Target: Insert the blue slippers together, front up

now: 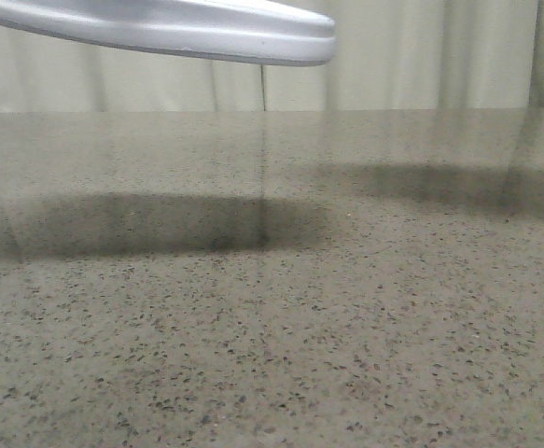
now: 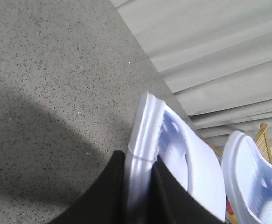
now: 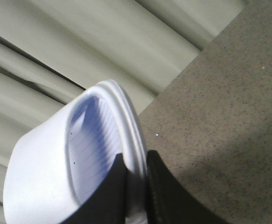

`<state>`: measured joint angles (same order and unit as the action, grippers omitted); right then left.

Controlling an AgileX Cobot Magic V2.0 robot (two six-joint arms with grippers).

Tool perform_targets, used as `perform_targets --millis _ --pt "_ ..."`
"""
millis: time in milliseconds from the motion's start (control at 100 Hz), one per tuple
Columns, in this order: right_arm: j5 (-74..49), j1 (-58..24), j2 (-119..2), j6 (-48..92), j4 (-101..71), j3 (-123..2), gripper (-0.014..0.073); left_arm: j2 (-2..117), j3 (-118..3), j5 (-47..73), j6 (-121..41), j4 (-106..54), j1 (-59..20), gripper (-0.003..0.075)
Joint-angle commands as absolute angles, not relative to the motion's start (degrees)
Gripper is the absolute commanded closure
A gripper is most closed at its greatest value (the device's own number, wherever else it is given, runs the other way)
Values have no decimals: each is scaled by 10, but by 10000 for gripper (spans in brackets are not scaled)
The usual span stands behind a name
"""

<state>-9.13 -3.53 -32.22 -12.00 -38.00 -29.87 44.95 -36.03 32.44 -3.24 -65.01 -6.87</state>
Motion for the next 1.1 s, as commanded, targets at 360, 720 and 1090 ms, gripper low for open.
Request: perform_targets --millis 360,720,1090 --pt "-246 -31 -294 -118 -468 -350 701 447 -377 336 -31 -699 -69 704" --pt "-297 -31 -294 -117 -474 -350 701 447 -377 391 -36 -750 -69 704" --pt "-332 -31 -294 -81 -526 -350 701 447 -377 439 -78 -803 -69 704"
